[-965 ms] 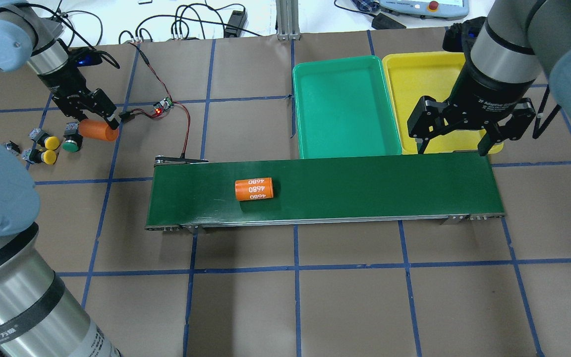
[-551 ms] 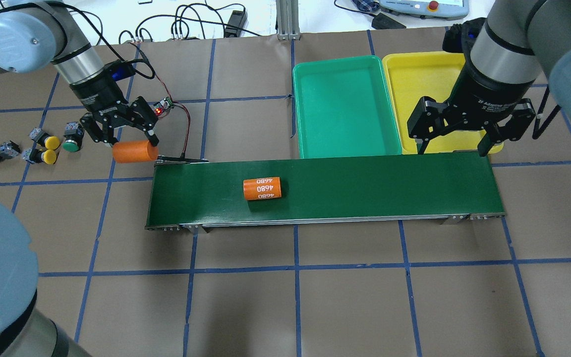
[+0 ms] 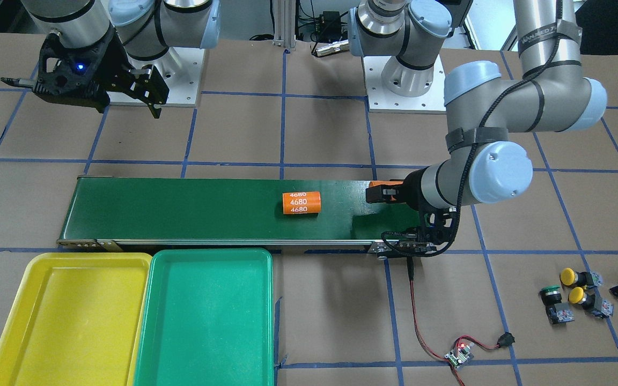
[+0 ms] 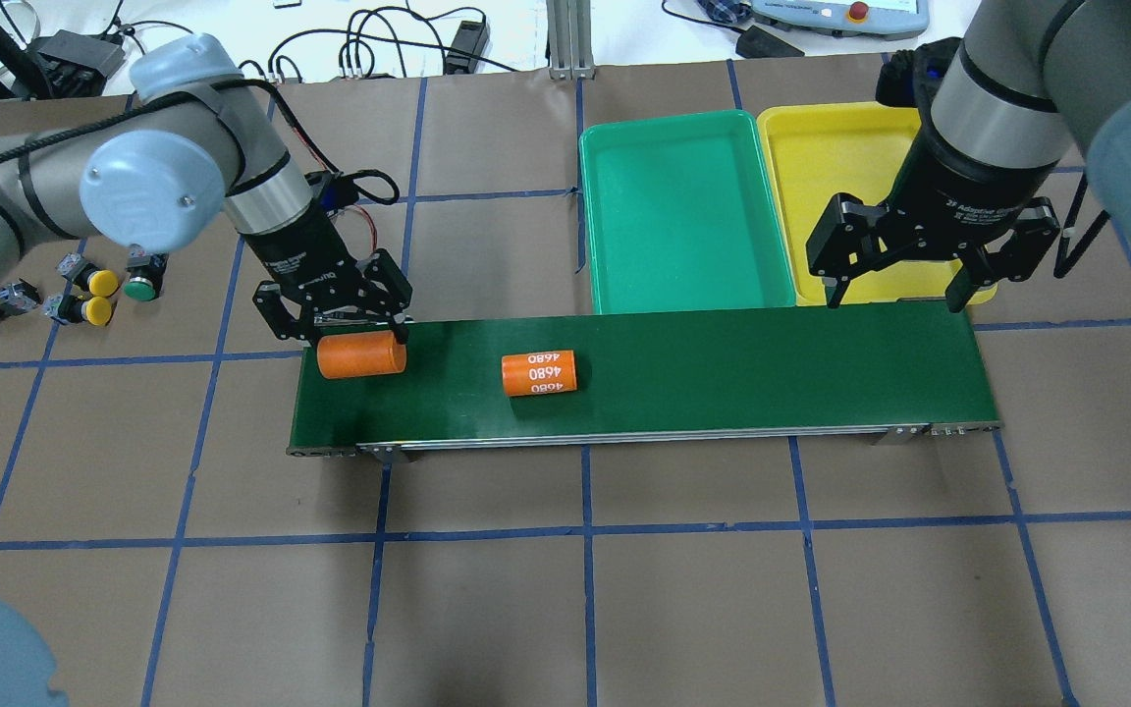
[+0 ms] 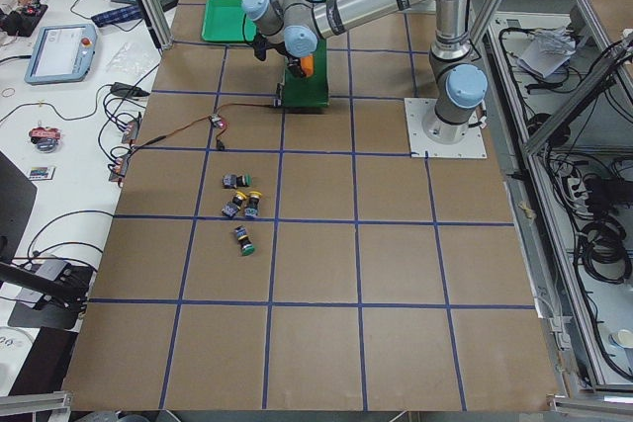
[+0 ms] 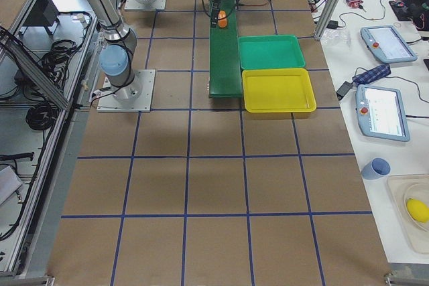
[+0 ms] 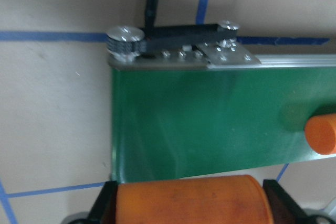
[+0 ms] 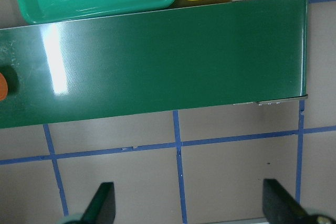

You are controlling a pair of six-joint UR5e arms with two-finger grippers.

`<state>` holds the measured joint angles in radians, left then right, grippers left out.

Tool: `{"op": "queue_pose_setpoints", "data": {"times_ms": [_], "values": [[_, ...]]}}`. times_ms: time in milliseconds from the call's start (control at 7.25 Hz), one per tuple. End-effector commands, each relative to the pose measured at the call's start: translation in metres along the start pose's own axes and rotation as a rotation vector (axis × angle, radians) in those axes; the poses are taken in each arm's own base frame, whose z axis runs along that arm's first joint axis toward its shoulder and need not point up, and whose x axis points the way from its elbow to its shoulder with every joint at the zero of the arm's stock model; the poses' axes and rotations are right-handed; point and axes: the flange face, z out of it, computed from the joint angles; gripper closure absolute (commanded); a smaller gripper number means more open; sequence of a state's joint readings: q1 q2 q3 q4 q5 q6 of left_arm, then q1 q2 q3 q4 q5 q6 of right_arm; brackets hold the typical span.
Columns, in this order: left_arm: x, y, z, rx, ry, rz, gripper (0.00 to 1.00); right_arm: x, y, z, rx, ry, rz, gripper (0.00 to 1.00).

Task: Sort buttons by color to trays
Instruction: 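Place the second orange cell on the conveyor belt near its start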

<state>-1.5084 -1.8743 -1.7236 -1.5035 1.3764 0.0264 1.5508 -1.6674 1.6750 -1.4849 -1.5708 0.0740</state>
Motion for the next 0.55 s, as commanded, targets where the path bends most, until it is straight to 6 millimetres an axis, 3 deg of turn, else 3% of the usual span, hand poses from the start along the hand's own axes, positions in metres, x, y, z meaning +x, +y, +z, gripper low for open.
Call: {"op": "queue_pose_setpoints", "data": {"times_ms": [0,138,276,414], "values": [[0.001,0.008,0.036,-0.002,-0.007,0.003,0.98,-0.001,0.001,-0.001,0.001,0.000,0.000,0.00],[-0.002,0.006,0.041,-0.010,-0.022,0.001,0.47,-0.001,0.002,-0.001,0.001,-0.001,0.000,0.00],[0.001,0.007,0.039,-0.003,-0.028,0.010,0.05,-0.001,0.001,-0.001,0.003,-0.002,0.000,0.00],[0.003,0.007,0.021,0.039,-0.028,0.021,0.04,0.000,0.001,-0.001,0.001,0.000,0.000,0.00]]}}
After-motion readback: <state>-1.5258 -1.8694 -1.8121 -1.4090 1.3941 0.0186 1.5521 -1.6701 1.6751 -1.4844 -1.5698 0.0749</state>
